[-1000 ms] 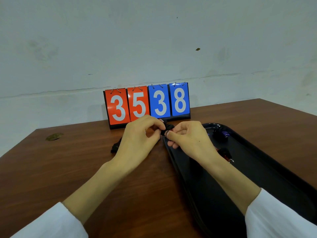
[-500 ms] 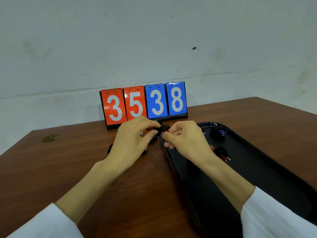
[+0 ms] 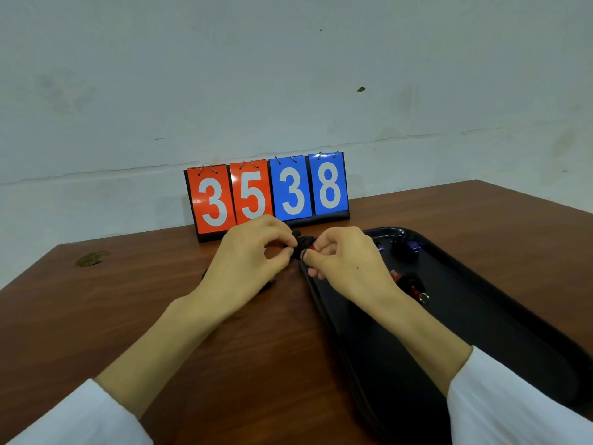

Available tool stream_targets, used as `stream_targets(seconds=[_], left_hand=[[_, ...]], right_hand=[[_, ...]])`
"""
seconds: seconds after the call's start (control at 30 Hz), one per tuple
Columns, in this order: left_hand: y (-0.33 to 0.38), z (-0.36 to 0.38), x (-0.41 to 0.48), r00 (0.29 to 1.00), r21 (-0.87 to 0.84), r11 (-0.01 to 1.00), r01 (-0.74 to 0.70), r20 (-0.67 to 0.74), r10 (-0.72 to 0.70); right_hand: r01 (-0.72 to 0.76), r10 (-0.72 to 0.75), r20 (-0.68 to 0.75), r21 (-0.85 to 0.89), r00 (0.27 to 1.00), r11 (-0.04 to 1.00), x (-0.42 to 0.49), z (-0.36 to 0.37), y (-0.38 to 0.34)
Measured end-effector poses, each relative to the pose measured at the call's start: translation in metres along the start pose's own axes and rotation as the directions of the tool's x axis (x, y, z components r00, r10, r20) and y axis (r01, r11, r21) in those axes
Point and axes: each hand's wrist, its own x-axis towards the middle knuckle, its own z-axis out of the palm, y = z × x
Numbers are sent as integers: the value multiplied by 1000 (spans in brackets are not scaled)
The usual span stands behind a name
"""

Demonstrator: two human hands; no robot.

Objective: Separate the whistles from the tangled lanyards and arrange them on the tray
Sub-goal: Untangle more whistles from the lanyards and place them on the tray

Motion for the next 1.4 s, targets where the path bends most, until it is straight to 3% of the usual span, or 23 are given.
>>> stream_targets(seconds=[0.23, 0.43, 0.7, 0.93, 1.07, 1.13, 1.27, 1.4], left_hand=[[-7, -3, 1, 998, 23, 999, -44, 55, 43], [-5, -1, 1, 993, -78, 996, -30, 108, 39], [-2, 2, -1, 947, -103, 991, 80, 318, -43], [2, 1, 0, 955, -191, 965, 178, 270, -123], [6, 7, 3, 926, -436, 831, 346, 298, -230], [12, 11, 3, 902, -528, 739, 419, 337, -270], [27, 27, -3, 900, -533, 725, 436, 276, -338], [53, 50, -4, 894, -615, 653, 443, 249, -373]], right_hand=[[-12, 11, 19, 27, 1000, 1000, 0, 1, 0], [60, -54, 41, -161, 998, 985, -1, -1, -1], [211, -122, 241, -390, 963, 896, -1, -2, 2], [279, -171, 291, -388, 941, 878, -3, -10, -6], [227, -174, 185, -322, 967, 919, -9, -18, -9], [193, -133, 203, -308, 970, 932, -15, -24, -8], [53, 13, 238, -269, 971, 962, -24, -42, 8], [115, -91, 236, -90, 967, 989, -38, -58, 23]])
